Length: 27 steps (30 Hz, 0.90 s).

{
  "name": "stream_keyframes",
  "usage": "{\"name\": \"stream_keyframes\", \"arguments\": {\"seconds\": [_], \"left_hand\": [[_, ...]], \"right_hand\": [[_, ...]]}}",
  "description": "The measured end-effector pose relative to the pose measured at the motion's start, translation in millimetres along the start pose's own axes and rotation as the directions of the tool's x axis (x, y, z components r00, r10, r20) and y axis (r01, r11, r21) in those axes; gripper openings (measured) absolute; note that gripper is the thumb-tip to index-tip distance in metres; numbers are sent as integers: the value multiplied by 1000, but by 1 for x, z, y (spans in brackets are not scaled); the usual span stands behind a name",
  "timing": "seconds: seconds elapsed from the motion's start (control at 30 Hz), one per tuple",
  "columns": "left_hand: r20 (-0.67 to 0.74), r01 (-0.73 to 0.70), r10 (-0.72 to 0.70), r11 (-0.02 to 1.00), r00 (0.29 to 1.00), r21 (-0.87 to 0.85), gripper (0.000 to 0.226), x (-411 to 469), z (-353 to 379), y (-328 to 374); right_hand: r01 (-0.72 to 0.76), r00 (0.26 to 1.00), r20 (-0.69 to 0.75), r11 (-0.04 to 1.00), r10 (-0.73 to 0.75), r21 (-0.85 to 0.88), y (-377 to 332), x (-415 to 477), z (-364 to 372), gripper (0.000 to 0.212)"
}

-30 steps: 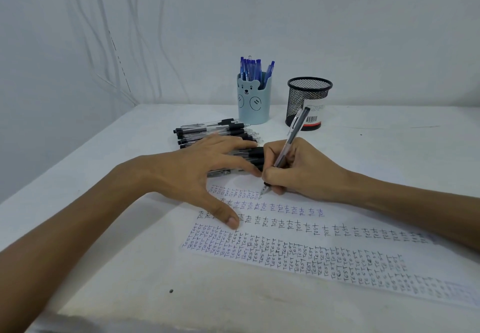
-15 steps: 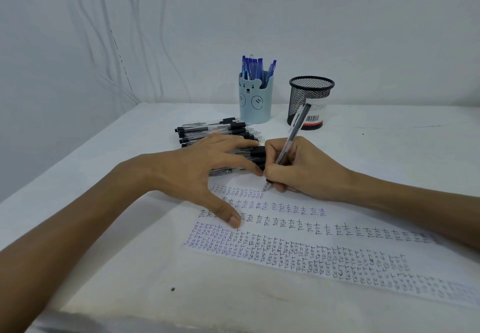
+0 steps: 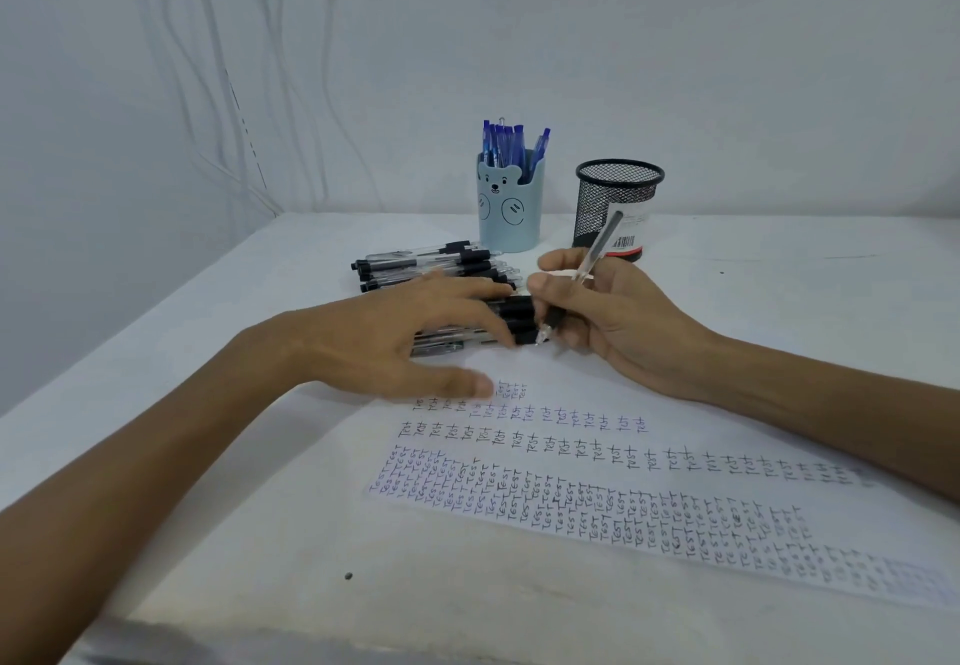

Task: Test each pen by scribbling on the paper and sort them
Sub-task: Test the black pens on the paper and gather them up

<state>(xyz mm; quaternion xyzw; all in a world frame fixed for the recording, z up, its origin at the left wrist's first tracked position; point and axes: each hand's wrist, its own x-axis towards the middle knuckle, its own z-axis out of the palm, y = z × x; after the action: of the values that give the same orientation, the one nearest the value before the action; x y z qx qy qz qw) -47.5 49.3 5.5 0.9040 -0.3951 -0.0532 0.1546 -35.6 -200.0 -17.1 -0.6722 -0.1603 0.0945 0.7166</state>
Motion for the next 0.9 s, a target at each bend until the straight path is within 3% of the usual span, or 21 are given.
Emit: {"name": "stream_keyframes", "arguments": {"seconds": [0.07, 0.17, 0.3, 0.5, 0.9], "left_hand": [[-39, -9, 9, 1000, 999, -15, 40, -1, 0, -3], [-58, -17, 15, 999, 998, -29, 37, -1, 1, -9], [-97, -40, 37, 999, 995, -36, 35, 2, 3, -10], [-194, -44, 47, 999, 980, 23, 37, 6, 5, -12], [-199, -36, 50, 997, 979, 71, 33, 6, 8, -18]], "right_hand": [[-17, 999, -27, 997, 19, 78, -1, 0, 1, 41], [-35, 998, -45, 992, 41, 124, -5, -1, 5, 19], [-130, 988, -52, 960, 147, 247, -9, 0, 4, 26], [-125, 988, -59, 965, 142, 232, -7, 1, 5, 27], [-58, 997, -31, 987, 64, 148, -5, 1, 2, 39]]}}
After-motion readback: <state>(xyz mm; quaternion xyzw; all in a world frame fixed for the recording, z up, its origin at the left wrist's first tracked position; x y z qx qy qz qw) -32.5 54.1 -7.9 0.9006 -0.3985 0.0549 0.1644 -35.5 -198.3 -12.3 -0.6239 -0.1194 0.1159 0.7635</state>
